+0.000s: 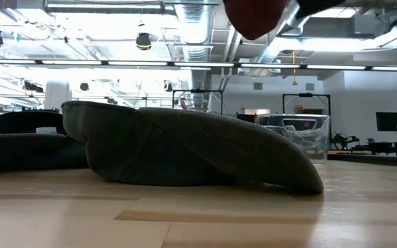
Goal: Pick & Place hat
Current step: Put the right red cap into the right transparent bin
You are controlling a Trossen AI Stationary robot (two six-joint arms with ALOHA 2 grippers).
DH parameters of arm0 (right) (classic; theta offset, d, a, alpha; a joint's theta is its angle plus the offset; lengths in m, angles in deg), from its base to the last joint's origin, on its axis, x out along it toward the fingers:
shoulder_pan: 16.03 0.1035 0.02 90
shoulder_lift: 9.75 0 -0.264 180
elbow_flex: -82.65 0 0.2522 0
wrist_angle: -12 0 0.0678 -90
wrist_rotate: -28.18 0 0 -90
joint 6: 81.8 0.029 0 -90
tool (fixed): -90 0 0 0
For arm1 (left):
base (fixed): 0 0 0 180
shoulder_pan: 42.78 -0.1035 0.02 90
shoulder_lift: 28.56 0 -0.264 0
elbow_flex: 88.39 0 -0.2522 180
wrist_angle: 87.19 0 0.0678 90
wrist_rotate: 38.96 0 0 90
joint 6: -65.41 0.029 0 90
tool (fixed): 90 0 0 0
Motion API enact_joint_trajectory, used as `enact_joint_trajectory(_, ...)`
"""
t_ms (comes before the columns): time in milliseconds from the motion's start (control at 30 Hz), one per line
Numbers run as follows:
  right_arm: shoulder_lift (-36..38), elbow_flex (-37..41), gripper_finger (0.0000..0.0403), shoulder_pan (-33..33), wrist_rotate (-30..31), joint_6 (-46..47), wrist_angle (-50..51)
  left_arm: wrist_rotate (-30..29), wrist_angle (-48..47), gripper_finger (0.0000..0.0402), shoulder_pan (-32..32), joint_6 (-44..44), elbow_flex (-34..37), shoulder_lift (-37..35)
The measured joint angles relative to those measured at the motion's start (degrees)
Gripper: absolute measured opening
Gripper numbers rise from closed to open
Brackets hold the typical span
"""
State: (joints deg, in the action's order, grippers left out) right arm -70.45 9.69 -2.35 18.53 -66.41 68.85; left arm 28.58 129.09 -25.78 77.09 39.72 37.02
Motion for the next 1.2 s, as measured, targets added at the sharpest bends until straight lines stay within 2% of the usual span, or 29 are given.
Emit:
enact_joint_trajectory(233, -4.25, 0.02, 0.0124, -8.46, -4.12, 2.65, -3.2, 0.41, 0.66, 0.0012, -1.71, -1.98, 0.0, 2.51)
enact_joint_trajectory(300, -5.72, 0.02, 0.0124, -10.12, -5.98, 1.94, -9.06, 1.99, 0.9, 0.0012, -2.48, -3.46, 0.0, 3.44)
enact_joint_trajectory(400, -8.32, 0.02, 0.0124, -11.68, -12.45, -6.72, -22.15, 5.17, 2.95, 0.0012, -4.06, -5.7, 0.0, 5.04)
enact_joint_trajectory(533, -10.16, -0.13, 0.0124, -9.16, -20.32, -15.52, -33.8, 6.25, 2.09, 0.0012, -5.08, -6.2, 0.0, 6.2)
enact_joint_trajectory(767, -8.42, -3.09, 0.0124, -0.77, -24.48, -18.01, -33.9, 6.72, -0.52, 0.0013, -6.46, -6.01, 0.0, 6.38)
enact_joint_trajectory(867, -7.6, -4.04, 0.0124, 1.71, -27.48, -18.91, -34.56, 8.79, -0.59, 0.0012, -7.26, -6.02, 0.0, 6.43)
enact_joint_trajectory(1067, -6.99, -4.37, 0.0124, 2.23, -27.8, -21.57, -33.77, 14.11, -0.31, 0.0012, -9.21, -8.28, 0.0, 6.43)
enact_joint_trajectory(1200, -7.0, -4.37, 0.0124, 0.31, -26.83, -24.15, -33.72, 19.02, -0.04, 0.0012, -10.97, -12.67, 0.0, 6.23)
